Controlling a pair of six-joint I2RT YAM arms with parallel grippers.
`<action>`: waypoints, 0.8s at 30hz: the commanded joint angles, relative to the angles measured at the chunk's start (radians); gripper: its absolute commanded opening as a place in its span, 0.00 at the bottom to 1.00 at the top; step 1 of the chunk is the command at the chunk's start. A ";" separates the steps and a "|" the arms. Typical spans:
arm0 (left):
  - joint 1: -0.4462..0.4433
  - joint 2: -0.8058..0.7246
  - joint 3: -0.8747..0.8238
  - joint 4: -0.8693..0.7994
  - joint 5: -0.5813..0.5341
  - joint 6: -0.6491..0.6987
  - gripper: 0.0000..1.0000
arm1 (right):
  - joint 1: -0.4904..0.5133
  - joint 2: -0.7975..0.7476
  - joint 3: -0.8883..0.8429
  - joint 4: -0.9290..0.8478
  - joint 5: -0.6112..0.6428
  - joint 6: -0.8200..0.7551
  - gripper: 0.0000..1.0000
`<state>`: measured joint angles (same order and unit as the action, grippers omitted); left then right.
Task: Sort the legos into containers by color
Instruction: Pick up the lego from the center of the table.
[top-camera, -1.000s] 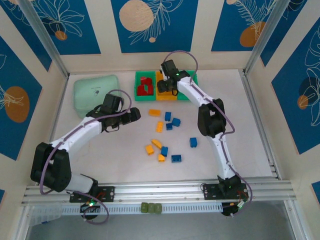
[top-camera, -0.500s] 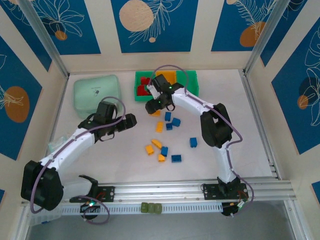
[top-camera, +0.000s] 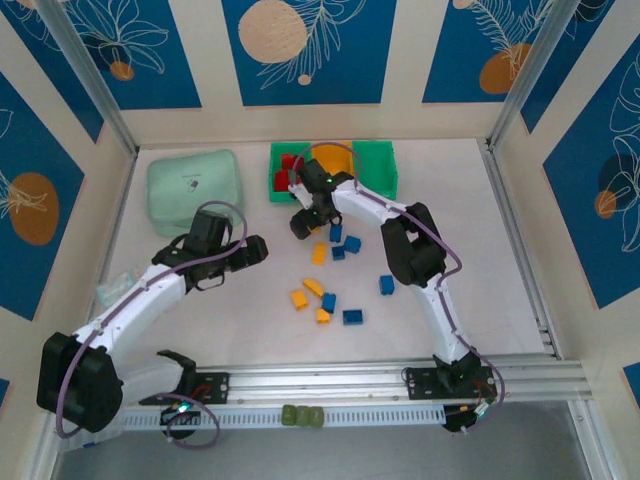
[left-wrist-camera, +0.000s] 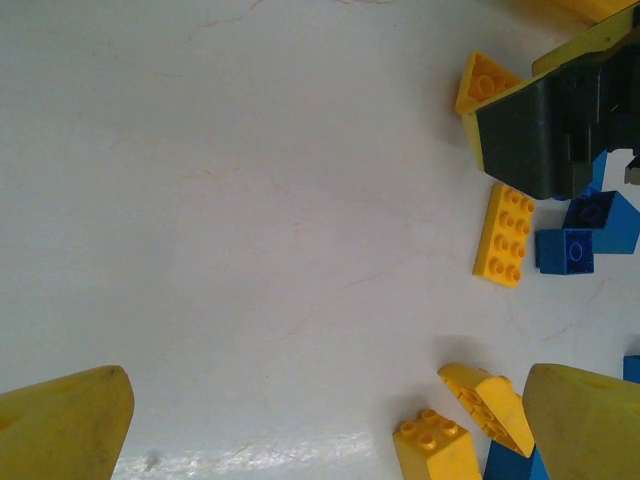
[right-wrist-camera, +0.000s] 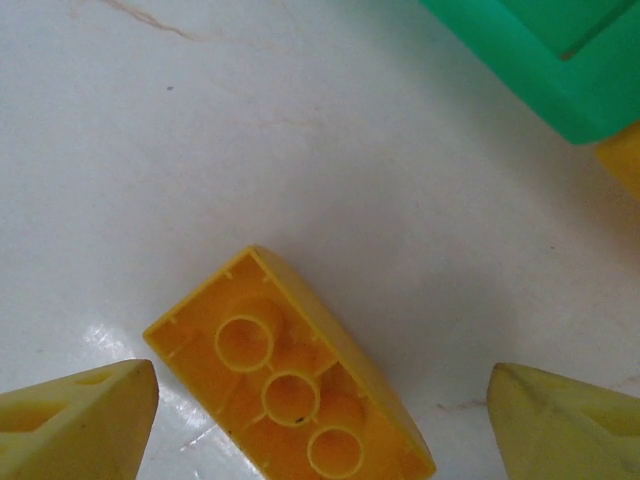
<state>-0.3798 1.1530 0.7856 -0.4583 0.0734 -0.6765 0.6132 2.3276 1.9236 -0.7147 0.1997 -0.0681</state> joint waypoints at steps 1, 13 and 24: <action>0.011 -0.002 -0.004 -0.022 -0.017 0.000 0.99 | -0.006 0.028 0.054 -0.029 -0.044 -0.028 0.82; 0.013 0.006 -0.011 -0.021 -0.014 -0.003 0.99 | 0.009 0.043 0.066 -0.038 -0.042 -0.067 0.50; 0.012 0.036 0.011 0.066 0.110 0.009 0.99 | -0.001 -0.068 0.096 -0.057 0.004 -0.032 0.31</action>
<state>-0.3786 1.1721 0.7860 -0.4259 0.1265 -0.6758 0.6167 2.3535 1.9789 -0.7525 0.1883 -0.1196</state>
